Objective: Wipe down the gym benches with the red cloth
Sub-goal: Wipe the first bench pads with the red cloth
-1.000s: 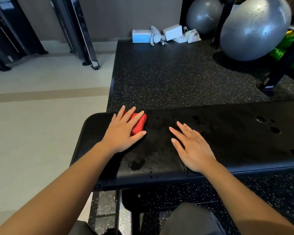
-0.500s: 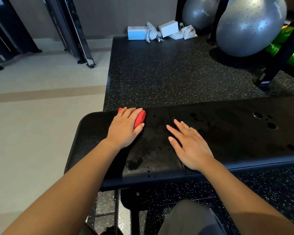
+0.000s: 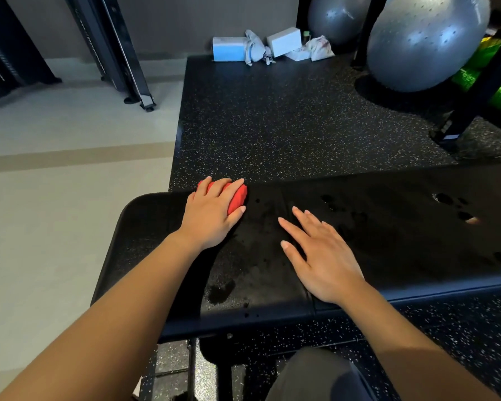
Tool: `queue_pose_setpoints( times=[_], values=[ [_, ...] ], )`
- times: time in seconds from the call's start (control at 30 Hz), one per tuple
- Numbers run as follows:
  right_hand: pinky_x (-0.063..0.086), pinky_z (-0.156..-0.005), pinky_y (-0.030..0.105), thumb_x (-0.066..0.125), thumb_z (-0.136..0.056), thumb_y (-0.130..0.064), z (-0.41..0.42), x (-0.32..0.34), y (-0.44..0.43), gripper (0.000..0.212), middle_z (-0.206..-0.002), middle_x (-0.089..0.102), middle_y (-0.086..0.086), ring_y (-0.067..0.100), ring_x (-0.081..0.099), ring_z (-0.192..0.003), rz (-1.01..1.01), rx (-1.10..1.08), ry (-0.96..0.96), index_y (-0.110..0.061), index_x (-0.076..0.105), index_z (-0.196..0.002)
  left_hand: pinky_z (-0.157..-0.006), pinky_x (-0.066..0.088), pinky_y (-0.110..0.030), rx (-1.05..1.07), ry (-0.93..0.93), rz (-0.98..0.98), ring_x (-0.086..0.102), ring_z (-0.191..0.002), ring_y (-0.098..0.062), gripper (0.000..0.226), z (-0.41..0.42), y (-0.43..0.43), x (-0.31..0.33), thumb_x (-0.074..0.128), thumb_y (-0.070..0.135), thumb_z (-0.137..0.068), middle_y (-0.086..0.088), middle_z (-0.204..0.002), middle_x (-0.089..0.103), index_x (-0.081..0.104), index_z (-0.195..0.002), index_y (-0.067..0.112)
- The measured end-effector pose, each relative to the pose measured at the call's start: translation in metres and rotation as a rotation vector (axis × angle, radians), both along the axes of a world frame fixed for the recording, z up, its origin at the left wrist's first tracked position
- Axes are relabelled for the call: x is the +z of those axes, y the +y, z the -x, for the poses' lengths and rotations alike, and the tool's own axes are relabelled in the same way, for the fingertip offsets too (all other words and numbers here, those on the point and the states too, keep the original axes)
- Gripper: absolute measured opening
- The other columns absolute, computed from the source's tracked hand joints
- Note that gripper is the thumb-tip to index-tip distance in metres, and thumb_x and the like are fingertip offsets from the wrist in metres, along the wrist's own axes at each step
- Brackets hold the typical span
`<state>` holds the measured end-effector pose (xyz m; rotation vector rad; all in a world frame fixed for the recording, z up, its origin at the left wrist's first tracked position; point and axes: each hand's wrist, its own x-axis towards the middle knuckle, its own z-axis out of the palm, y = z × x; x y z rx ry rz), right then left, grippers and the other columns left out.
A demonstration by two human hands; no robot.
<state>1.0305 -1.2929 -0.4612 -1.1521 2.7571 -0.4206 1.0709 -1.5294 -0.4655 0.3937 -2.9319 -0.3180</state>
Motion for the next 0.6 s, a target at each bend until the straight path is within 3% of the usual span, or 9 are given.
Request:
queue_pose_setpoints(
  times=[0.33, 0.6],
  values=[
    [-0.004, -0.116, 0.025, 0.020, -0.100, -0.050, -0.002, 0.007, 0.002, 0.050, -0.160, 0.002, -0.012, 0.005, -0.005, -0.146, 0.004, 0.004, -0.036, -0.040, 0.018, -0.149, -0.107, 0.031, -0.045, -0.034, 0.029, -0.014, 0.028, -0.133, -0.025, 0.054, 0.016, 0.002, 0.005, 0.045, 0.042, -0.094, 0.002, -0.146, 0.037, 0.029, -0.145, 0.033],
    [-0.003, -0.118, 0.028, 0.016, -0.100, -0.048, -0.008, 0.007, 0.003, 0.052, -0.160, 0.000, -0.008, 0.008, -0.006, -0.146, -0.015, 0.018, -0.048, -0.035, 0.014, -0.151, -0.099, 0.041, -0.044, -0.135, 0.083, 0.027, 0.038, -0.123, -0.024, 0.061, -0.047, 0.015, 0.005, 0.032, 0.052, -0.086, 0.001, -0.134, 0.048, 0.038, -0.141, 0.028]
  ],
)
